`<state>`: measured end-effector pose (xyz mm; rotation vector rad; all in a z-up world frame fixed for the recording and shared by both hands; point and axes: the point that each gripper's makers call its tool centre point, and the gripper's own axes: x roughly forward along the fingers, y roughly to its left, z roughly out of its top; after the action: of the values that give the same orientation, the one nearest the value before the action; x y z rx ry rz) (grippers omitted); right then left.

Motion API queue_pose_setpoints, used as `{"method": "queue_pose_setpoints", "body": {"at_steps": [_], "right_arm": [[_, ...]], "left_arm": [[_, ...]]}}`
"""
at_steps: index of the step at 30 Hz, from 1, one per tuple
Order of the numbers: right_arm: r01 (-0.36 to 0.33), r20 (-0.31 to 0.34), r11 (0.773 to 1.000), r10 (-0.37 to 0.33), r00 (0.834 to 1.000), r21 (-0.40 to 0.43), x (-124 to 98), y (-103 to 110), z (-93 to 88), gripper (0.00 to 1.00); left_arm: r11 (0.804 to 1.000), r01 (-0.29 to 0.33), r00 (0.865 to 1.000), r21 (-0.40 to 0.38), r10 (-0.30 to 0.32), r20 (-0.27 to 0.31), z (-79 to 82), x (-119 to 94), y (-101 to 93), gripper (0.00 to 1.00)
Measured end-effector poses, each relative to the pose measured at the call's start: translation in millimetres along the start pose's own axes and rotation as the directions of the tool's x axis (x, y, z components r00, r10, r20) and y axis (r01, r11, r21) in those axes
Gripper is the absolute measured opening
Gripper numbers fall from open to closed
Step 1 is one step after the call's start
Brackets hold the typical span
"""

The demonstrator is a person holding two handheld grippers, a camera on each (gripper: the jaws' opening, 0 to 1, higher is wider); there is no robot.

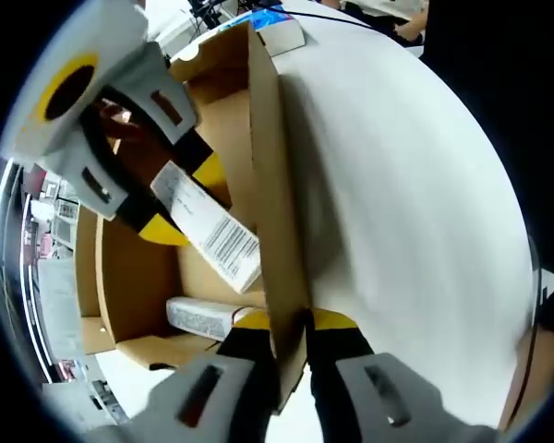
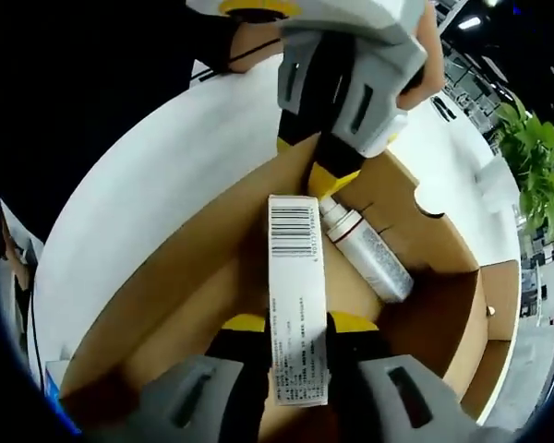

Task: Operate the shoe box by opening the lid, removing the specified soft item, and placing it in the target area until the item is outside and the box remains undamaged.

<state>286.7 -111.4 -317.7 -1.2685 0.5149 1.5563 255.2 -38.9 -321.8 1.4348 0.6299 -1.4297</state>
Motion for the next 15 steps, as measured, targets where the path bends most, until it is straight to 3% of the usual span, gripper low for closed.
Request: {"method": "queue_pose_setpoints", "body": {"at_steps": [5, 8, 11, 15], "right_arm": [[0.007, -0.004, 0.997, -0.007, 1.0, 0.072, -3, 5, -4.0, 0.21], [0.013, -0.007, 0.981, -0.012, 1.0, 0.191, -6, 10, -8.4, 0.21], [0.036, 0.005, 0.98, -0.037, 0.999, 0.198, -9, 12, -11.2, 0.21], [0.071, -0.004, 0.953, -0.073, 0.997, 0.294, -14, 14, -21.9, 0.21]], "left_arm": [[1.0, 0.0, 1.0, -0.001, 0.0, 0.0, -0.2, 0, 0.0, 0.09], [1.0, 0.0, 1.0, -0.001, 0.0, 0.0, -0.4, 0, -0.1, 0.09], [1.0, 0.0, 1.0, -0.001, 0.0, 0.0, -0.4, 0, 0.0, 0.09], [1.0, 0.0, 1.0, -0.001, 0.0, 0.0, -0.5, 0, 0.1, 0.09]]}}
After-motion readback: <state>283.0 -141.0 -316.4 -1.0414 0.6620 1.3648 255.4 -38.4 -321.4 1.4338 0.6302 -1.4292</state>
